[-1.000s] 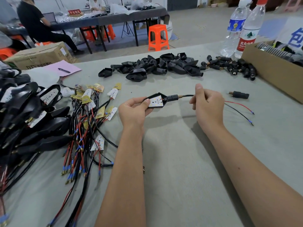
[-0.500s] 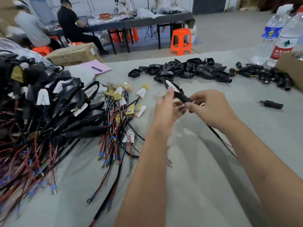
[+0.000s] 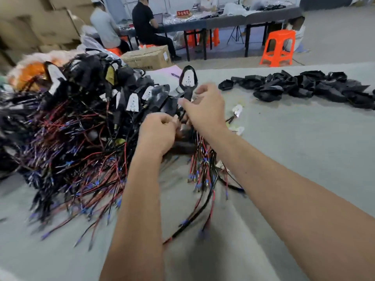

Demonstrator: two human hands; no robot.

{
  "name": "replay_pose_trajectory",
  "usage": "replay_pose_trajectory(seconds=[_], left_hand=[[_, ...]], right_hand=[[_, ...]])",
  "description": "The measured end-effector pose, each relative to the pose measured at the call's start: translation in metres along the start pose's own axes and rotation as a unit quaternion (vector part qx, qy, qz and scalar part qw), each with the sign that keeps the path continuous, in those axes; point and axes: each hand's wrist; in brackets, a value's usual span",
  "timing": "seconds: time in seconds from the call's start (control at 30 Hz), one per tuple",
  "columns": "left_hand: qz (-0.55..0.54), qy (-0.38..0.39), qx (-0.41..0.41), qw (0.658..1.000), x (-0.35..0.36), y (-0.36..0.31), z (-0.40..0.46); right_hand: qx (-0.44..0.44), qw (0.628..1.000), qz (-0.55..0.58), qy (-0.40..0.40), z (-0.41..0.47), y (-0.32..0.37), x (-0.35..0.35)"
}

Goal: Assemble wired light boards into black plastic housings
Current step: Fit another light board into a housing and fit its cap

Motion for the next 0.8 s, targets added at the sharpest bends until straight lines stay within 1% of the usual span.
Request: replay_pose_trajectory(seconds=[0.03,0.07,0.1,0.13,0.17,0.2,0.23,0.3,0.33,0.4,0.43,0.47,0.5,0.53,0.57,0.6,0.63,0.67,0.7,0.73,0.8], left_hand=[[0.054,-0.054,0.002,0.997,-0.011,0.007,0.006],[0.113,-0.104,-0.006,0.988,-0.021,0.014,0.011],[0.155,-0.145,-0.019,0.977,-0.029,0.021,0.014],[0.177,-0.168,-0.035,0.969,-0.036,0.029,0.016],[0.184,-0.176,-0.048,0.966,-0.04,0.034,0.017],[0.184,-0.179,-0.056,0.965,-0.041,0.04,0.018],[0.183,-0.182,-0.059,0.964,-0.041,0.042,0.018],[0.183,-0.197,-0.055,0.961,-0.036,0.043,0.019],[0.183,-0.21,-0.055,0.959,-0.032,0.041,0.019],[0.182,-0.24,-0.059,0.952,-0.02,0.031,0.018],[0.181,-0.26,-0.061,0.946,-0.013,0.025,0.016],[0.178,-0.283,-0.053,0.941,-0.004,0.018,0.013],[0.172,-0.305,-0.03,0.936,0.003,0.012,0.01],[0.159,-0.319,0.006,0.934,0.011,0.007,0.008],[0.143,-0.323,0.044,0.934,0.019,0.002,0.006],[0.118,-0.313,0.076,0.939,0.026,-0.001,0.006],[0.085,-0.289,0.095,0.949,0.036,-0.005,0.004],[0.051,-0.259,0.101,0.959,0.044,-0.008,0.003],[0.026,-0.228,0.096,0.969,0.053,-0.012,0.002],[0.014,-0.2,0.085,0.976,0.061,-0.014,0.0],[0.009,-0.14,0.053,0.989,0.078,-0.017,-0.001]], right_hand=[[-0.059,0.997,-0.048,0.007,-0.001,0.005,0.016],[-0.12,0.983,-0.135,0.027,-0.001,0.008,0.03],[-0.165,0.953,-0.247,0.06,-0.002,0.008,0.041],[-0.188,0.913,-0.348,0.097,-0.003,0.008,0.051],[-0.199,0.88,-0.412,0.131,-0.004,0.006,0.057],[-0.204,0.86,-0.44,0.158,-0.004,0.004,0.062],[-0.206,0.856,-0.442,0.173,-0.004,0.003,0.066],[-0.201,0.862,-0.429,0.181,-0.002,0.002,0.071],[-0.19,0.861,-0.431,0.19,0.0,0.002,0.071],[-0.155,0.861,-0.423,0.235,0.005,0.002,0.063],[-0.142,0.867,-0.404,0.256,0.008,0.002,0.057],[-0.143,0.876,-0.379,0.261,0.008,0.0,0.047],[-0.157,0.892,-0.344,0.246,0.007,-0.001,0.038],[-0.172,0.915,-0.298,0.212,0.003,-0.004,0.026],[-0.184,0.937,-0.251,0.159,-0.001,-0.007,0.014],[-0.176,0.953,-0.227,0.096,-0.007,-0.013,0.001],[-0.14,0.96,-0.239,0.042,-0.013,-0.021,-0.013],[-0.086,0.956,-0.28,0.01,-0.018,-0.03,-0.025],[-0.029,0.942,-0.334,0.008,-0.023,-0.04,-0.038],[0.016,0.924,-0.38,0.029,-0.028,-0.047,-0.047],[0.062,0.896,-0.429,0.096,-0.035,-0.056,-0.058]])
Point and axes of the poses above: each hand's wrist, its own z-axis towards the middle knuckle, its own x-axis out of the palm, y = z × x, and after that the axes turned 4 degrees about y, right-handed
